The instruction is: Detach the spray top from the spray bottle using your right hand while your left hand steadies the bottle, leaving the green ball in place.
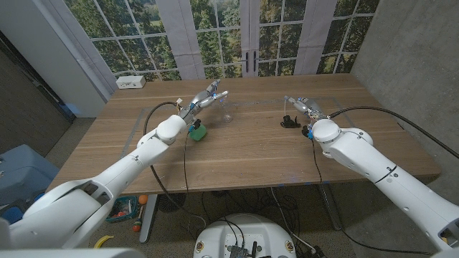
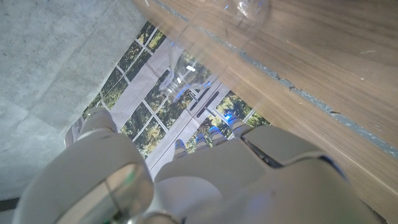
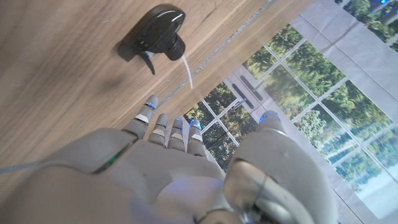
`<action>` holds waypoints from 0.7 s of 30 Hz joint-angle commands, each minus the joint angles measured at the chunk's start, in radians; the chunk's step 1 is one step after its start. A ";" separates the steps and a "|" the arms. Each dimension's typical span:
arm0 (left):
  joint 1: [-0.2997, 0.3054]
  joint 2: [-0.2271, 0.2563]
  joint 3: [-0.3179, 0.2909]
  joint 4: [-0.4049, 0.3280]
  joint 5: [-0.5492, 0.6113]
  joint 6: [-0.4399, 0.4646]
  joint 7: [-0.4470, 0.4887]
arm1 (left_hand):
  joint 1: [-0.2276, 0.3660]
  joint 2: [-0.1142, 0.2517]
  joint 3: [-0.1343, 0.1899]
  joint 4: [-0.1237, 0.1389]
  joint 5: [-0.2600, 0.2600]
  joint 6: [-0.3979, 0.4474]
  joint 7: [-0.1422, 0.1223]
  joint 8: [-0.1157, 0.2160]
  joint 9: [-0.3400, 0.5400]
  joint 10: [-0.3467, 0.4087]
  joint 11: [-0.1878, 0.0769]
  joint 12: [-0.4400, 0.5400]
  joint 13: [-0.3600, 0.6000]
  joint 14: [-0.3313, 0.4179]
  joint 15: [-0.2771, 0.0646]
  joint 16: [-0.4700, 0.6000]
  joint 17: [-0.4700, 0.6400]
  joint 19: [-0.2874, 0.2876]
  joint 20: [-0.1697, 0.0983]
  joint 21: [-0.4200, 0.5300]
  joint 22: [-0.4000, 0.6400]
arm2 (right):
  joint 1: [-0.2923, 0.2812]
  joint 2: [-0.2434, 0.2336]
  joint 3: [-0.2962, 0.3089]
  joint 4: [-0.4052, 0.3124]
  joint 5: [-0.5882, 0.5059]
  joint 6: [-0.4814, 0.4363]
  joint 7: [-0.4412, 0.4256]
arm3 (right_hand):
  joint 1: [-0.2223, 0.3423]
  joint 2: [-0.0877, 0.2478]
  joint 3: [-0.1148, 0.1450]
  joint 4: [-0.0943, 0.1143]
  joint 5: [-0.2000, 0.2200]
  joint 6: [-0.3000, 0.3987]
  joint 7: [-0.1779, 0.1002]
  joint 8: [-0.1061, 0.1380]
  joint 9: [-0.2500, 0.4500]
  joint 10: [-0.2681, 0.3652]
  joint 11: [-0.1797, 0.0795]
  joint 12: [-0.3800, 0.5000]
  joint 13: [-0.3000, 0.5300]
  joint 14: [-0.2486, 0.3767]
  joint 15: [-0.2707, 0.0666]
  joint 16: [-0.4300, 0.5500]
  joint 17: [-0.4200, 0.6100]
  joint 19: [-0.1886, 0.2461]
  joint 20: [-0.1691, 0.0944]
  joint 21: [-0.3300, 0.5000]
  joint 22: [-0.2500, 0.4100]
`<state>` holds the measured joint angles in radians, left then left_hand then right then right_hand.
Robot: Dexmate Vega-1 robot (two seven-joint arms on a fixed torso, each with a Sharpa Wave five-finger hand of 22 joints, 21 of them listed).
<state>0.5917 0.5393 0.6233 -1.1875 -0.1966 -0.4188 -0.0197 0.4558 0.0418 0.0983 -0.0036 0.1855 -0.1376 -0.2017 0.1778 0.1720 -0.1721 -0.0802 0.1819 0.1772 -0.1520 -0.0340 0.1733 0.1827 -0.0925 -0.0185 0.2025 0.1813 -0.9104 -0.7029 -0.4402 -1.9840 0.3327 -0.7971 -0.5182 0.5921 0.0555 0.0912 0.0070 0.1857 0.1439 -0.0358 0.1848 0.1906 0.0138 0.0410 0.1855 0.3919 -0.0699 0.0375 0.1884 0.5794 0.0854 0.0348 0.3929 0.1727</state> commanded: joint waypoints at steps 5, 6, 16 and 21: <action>0.061 -0.045 -0.097 0.063 -0.138 -0.109 -0.061 | -0.042 0.028 0.004 0.020 0.010 0.024 0.009 0.009 0.000 0.010 -0.021 0.016 0.001 0.003 -0.044 0.014 -0.001 0.012 -0.033 0.004 0.001 | -0.079 0.029 0.045 0.139 0.032 0.670 0.140 | -0.025 0.021 0.009 0.004 0.003 0.011 -0.022 0.008 -0.001 0.028 -0.018 0.013 -0.029 -0.005 -0.047 0.001 -0.037 0.009 -0.053 -0.020 0.000; 0.066 -0.046 -0.101 0.062 -0.147 -0.115 -0.066 | -0.048 0.033 0.005 0.022 0.011 0.034 0.012 0.012 0.000 0.015 -0.021 0.017 0.000 0.007 -0.046 0.014 -0.002 0.015 -0.036 0.004 0.000 | -0.082 0.034 0.046 0.149 0.033 0.694 0.144 | -0.027 0.022 0.008 0.004 0.003 0.013 -0.020 0.009 -0.001 0.031 -0.020 0.014 -0.030 -0.004 -0.047 0.001 -0.039 0.010 -0.053 -0.020 0.000; 0.110 -0.030 -0.144 0.036 -0.223 -0.133 -0.103 | -0.117 0.162 0.063 0.081 0.040 0.082 0.098 0.009 -0.002 0.070 -0.017 0.020 -0.003 0.049 -0.055 0.017 -0.006 0.055 -0.073 0.009 -0.003 | -0.097 0.111 0.059 0.253 0.051 0.931 0.183 | -0.115 0.056 -0.005 0.044 0.003 0.060 0.034 0.019 -0.004 0.088 -0.020 0.025 -0.069 0.044 -0.074 0.014 -0.082 0.066 -0.074 -0.026 -0.001; 0.131 -0.028 -0.168 0.042 -0.266 -0.148 -0.120 | -0.159 0.181 0.174 0.164 0.083 0.107 0.125 0.008 -0.002 0.094 0.007 0.018 -0.003 0.075 -0.050 0.017 -0.005 0.084 -0.086 0.013 -0.002 | -0.103 0.159 0.060 0.303 0.056 1.044 0.194 | -0.137 0.066 -0.005 0.051 0.004 0.057 0.081 0.013 -0.005 0.101 -0.013 0.023 -0.085 0.063 -0.073 0.014 -0.104 0.091 -0.073 -0.029 -0.002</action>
<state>0.6688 0.5011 0.5136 -1.1392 -0.3777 -0.5354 -0.1016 0.3219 0.1876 0.2158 0.1242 0.2460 -0.0407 -0.0869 0.1888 0.1674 -0.0907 -0.0819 0.1965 0.1718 -0.0872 -0.0343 0.1851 0.1766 -0.0259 -0.0320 0.2081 0.1766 -0.9931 -0.6247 -0.3903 -1.7831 0.3736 -0.0679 -0.3672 0.4619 0.1172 0.0848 0.0530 0.1856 0.2047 0.0262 0.2003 0.1859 0.1051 0.0281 0.2003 0.3100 -0.0172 -0.0285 0.1965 0.4811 0.1579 -0.0393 0.3659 0.1674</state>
